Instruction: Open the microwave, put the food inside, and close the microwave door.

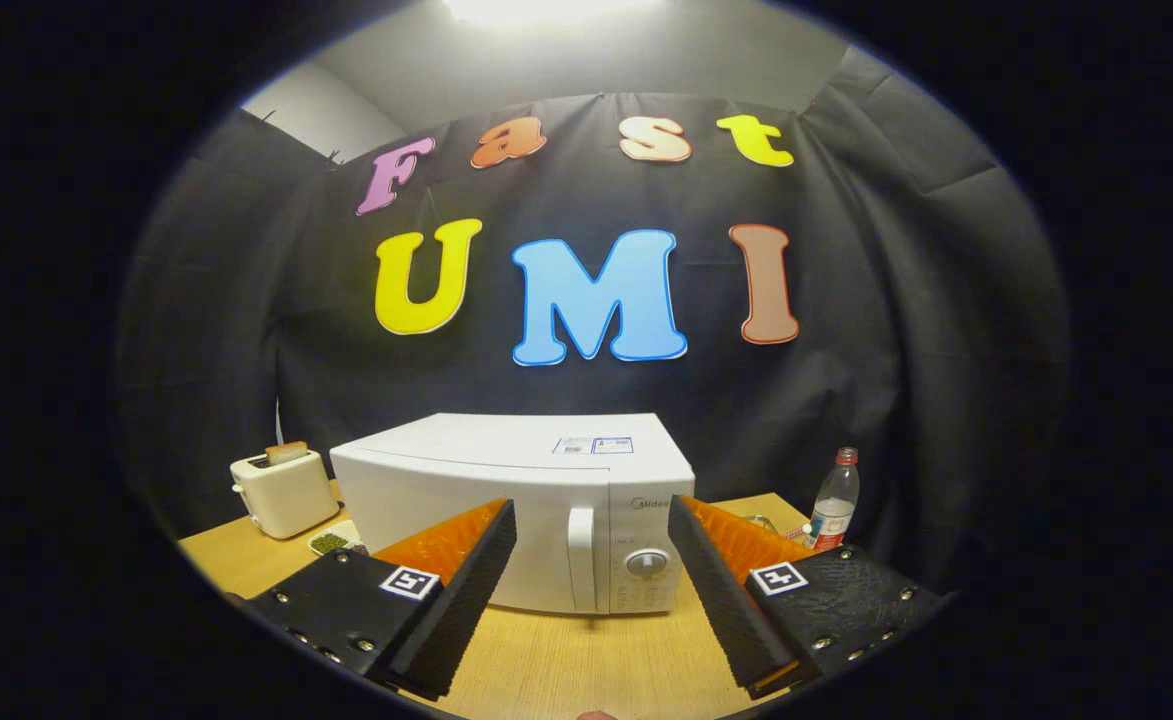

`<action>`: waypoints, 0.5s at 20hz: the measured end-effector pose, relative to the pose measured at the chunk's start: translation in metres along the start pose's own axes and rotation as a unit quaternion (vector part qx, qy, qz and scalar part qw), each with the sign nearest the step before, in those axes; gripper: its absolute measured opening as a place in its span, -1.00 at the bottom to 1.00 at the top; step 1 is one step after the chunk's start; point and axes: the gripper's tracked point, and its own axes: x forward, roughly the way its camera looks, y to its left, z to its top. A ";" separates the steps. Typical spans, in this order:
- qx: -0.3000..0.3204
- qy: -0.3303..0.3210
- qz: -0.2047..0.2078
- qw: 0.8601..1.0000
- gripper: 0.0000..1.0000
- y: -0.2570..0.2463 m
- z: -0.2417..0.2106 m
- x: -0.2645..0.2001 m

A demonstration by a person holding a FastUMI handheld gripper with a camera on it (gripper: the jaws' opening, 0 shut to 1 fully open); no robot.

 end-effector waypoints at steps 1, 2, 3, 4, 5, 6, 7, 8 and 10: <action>0.000 0.004 0.001 1.000 0.95 0.000 -0.006 0.008; -0.001 0.008 0.002 1.000 0.95 0.000 -0.012 0.015; -0.002 0.012 0.003 1.000 0.95 0.000 -0.018 0.021; -0.004 0.017 0.003 1.000 0.95 0.000 -0.025 0.028; -0.004 0.022 0.004 1.000 0.95 0.000 -0.030 0.035; -0.003 0.025 0.004 1.000 0.95 0.001 -0.036 0.041; -0.004 0.029 0.004 1.000 0.95 0.001 -0.040 0.046; -0.005 0.033 0.002 0.999 0.95 0.001 -0.045 0.054; -0.008 0.040 -0.001 0.999 0.95 0.000 -0.055 0.066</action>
